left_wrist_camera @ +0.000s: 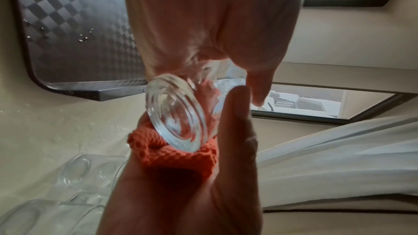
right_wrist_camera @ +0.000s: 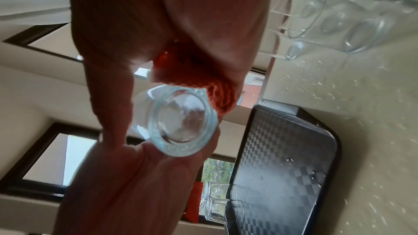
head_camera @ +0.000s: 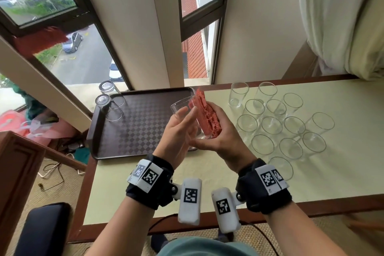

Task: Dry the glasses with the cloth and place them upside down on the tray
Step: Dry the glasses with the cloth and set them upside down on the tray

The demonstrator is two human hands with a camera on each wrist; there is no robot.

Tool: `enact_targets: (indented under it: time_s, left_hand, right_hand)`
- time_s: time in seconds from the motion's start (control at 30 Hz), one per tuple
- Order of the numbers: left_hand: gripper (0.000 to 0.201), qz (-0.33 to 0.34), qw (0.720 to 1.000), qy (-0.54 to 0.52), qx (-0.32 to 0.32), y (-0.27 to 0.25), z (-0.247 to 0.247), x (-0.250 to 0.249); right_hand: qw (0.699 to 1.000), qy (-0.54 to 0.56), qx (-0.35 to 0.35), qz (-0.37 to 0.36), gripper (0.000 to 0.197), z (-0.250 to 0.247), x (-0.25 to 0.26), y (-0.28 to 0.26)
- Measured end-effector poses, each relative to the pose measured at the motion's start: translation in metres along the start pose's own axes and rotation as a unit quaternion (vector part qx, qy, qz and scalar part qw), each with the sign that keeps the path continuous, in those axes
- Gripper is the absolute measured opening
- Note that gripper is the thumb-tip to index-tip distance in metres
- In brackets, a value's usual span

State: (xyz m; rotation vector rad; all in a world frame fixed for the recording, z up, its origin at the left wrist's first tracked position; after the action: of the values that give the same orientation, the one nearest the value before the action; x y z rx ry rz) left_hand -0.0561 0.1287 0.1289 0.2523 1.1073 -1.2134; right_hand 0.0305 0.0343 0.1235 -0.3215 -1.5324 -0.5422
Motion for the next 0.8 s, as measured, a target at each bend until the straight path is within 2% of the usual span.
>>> enact_targets:
  time_s: [0.07, 0.23, 0.33, 0.4, 0.5, 0.57, 0.63, 0.67, 0.8]
  left_hand:
    - [0.055, -0.009, 1.000, 0.016, 0.012, -0.001, 0.001, 0.002]
    - [0.070, -0.008, 0.999, 0.031, 0.039, -0.006, 0.008, 0.005]
    - [0.074, 0.002, 0.999, 0.042, 0.006, -0.005, 0.005, 0.004]
    - [0.073, 0.003, 1.000, 0.011, -0.016, -0.004, 0.001, 0.002]
    - [0.064, 0.008, 1.000, 0.018, 0.011, -0.007, 0.004, -0.001]
    - [0.075, 0.013, 0.999, 0.029, 0.013, -0.007, 0.008, -0.001]
    - [0.093, 0.017, 1.000, 0.020, -0.008, -0.007, 0.009, 0.000]
    - [0.094, 0.018, 1.000, 0.017, -0.013, -0.007, 0.010, 0.001]
    - [0.070, 0.029, 0.999, 0.016, 0.003, -0.011, 0.014, 0.001]
  right_hand:
    - [0.998, 0.047, 0.020, 0.026, 0.097, -0.003, -0.003, -0.002]
    - [0.992, 0.115, 0.022, 0.039, 0.089, -0.004, -0.006, -0.007]
    - [0.996, 0.091, -0.022, 0.010, 0.083, -0.002, -0.003, -0.012]
    - [0.998, 0.054, -0.040, -0.018, 0.080, -0.002, 0.000, -0.014]
    - [0.999, 0.027, -0.028, -0.037, 0.074, 0.001, 0.006, -0.016]
    - [0.999, 0.033, -0.020, -0.025, 0.064, 0.006, 0.009, -0.015]
    - [0.997, 0.055, -0.042, -0.016, 0.046, 0.010, 0.010, -0.014]
    - [0.995, 0.079, -0.061, -0.009, 0.044, 0.010, 0.009, -0.014]
    - [0.983, 0.149, -0.103, 0.038, 0.049, 0.009, 0.002, -0.018]
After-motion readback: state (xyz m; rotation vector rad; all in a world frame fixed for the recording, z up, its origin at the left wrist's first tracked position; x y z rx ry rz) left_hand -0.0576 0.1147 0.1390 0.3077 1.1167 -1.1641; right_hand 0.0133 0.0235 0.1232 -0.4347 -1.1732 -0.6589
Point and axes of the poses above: each hand's wrist, its own y-axis towards the middle knuckle, its own z-axis out of the palm, x = y × z, the point moved 3 cm from there along y, towards the middle knuckle, and after that the axes turned 11 degrees about -z, right-handed, at the moved point
